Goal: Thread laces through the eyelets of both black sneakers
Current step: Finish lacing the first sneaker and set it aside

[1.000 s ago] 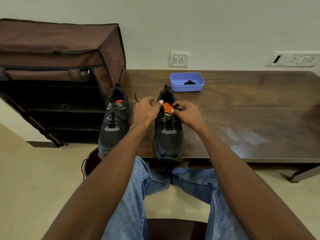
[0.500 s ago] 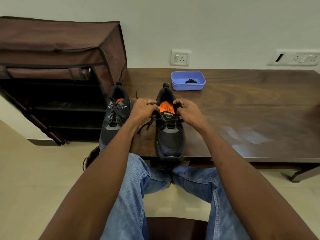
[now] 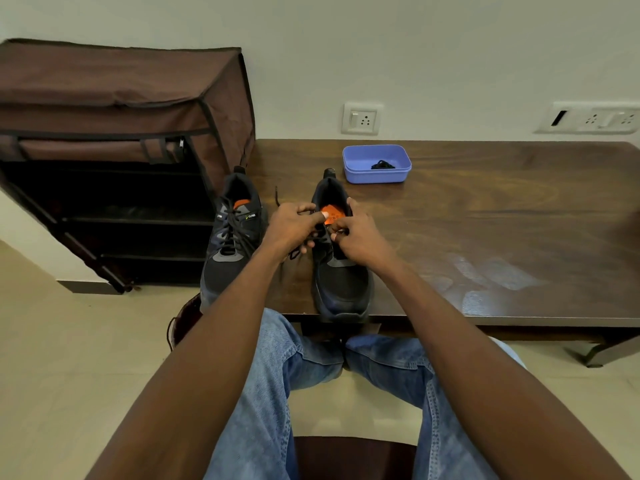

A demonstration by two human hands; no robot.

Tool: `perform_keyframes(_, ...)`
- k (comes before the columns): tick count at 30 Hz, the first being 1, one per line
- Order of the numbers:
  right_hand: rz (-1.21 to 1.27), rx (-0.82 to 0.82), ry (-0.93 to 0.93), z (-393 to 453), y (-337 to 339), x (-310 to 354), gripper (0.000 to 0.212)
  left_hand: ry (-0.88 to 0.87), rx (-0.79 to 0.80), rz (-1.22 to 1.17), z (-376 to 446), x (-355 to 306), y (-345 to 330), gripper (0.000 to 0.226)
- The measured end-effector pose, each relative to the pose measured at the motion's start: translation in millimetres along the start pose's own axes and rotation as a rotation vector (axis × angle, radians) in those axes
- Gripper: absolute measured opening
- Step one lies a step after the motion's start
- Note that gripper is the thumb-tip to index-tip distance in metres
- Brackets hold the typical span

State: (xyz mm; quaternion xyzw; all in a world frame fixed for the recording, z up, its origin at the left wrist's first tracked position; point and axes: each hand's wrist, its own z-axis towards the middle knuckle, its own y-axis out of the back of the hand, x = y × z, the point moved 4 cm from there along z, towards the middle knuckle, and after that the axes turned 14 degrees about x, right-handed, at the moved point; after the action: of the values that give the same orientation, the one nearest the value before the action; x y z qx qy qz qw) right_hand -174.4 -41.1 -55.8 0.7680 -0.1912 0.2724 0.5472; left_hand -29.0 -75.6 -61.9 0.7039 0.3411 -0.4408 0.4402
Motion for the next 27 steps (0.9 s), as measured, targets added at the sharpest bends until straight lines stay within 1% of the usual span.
perform_keyframes(1, 0.042, -0.029, 0.008, -0.5, 0.1, 0.8, 0.012, -0.004, -0.008, 0.01, 0.2, 0.4, 0.7, 0.04)
perform_keyframes(2, 0.073, -0.065, 0.016, -2.6, 2.1, 2.7, 0.011, -0.006, -0.014, 0.022, 0.1, -0.2, 1.0, 0.041)
perform_keyframes(4, 0.129, -0.122, 0.011, -5.5, 5.1, 4.4, 0.017, -0.007, -0.02, 0.042, 0.6, -0.4, 1.3, 0.042)
perform_keyframes(7, 0.312, -0.197, -0.059, -5.5, 10.2, -2.2, 0.021, -0.006, -0.026, 0.054, 0.5, -1.0, 2.3, 0.038)
perform_keyframes(9, 0.562, -0.269, -0.147, -5.4, 13.9, -11.8, 0.022, -0.003, -0.029, 0.051, 0.6, -1.3, 3.3, 0.033)
perform_keyframes(13, 1.28, -0.467, -0.262, -14.8, 15.0, -28.1, 0.025, 0.001, -0.04, -0.003, 3.1, 0.5, 3.0, 0.039)
perform_keyframes(14, 1.367, -0.487, -0.285, -18.1, 14.5, -30.8, 0.024, 0.003, -0.039, 0.008, 3.1, 0.4, 2.7, 0.038)
perform_keyframes(15, 1.372, -0.487, -0.304, -18.2, 13.7, -33.8, 0.023, 0.0, -0.04, 0.026, 2.2, -0.4, 2.5, 0.036)
perform_keyframes(16, 1.29, -0.483, -0.312, -18.7, 15.3, -35.3, 0.022, -0.009, -0.043, 0.044, 1.0, -1.8, 2.6, 0.035)
perform_keyframes(17, 1.09, -0.484, -0.314, -17.4, 18.8, -37.0, 0.02, -0.022, -0.046, 0.056, 0.1, -2.7, 2.3, 0.036)
perform_keyframes(18, 0.821, -0.488, -0.299, -18.4, 24.6, -34.1, 0.019, -0.033, -0.047, 0.063, -1.0, -4.0, 2.0, 0.039)
perform_keyframes(19, 0.562, -0.503, -0.247, -19.3, 29.6, -29.0, 0.019, -0.037, -0.047, 0.065, -1.2, -3.8, 1.2, 0.041)
perform_keyframes(20, 0.366, -0.497, -0.154, -19.5, 32.2, -20.5, 0.021, -0.038, -0.046, 0.066, -1.4, -3.4, 0.5, 0.043)
perform_keyframes(21, 0.225, -0.466, -0.047, -18.3, 31.7, -12.5, 0.024, -0.037, -0.044, 0.069, -0.5, -2.4, 0.0, 0.043)
perform_keyframes(22, 0.116, -0.404, 0.038, -16.8, 28.6, -5.6, 0.025, -0.037, -0.042, 0.071, 0.3, -1.5, -0.1, 0.043)
perform_keyframes(23, 0.009, -0.317, 0.07, -12.8, 22.0, -1.6, 0.024, -0.039, -0.039, 0.068, 0.6, -0.8, 0.5, 0.043)
perform_keyframes(25, -0.162, -0.152, 0.021, -5.9, 8.6, -1.7, 0.023, -0.039, -0.033, 0.065, 1.0, -0.7, 1.1, 0.042)
perform_keyframes(26, -0.189, -0.119, 0.004, -5.3, 5.4, -2.1, 0.022, -0.039, -0.029, 0.075, 0.6, -1.4, 1.0, 0.041)
perform_keyframes(27, -0.163, -0.121, 0.001, -4.5, 5.0, -3.3, 0.019, -0.038, -0.03, 0.086, 0.3, -1.9, 0.3, 0.04)
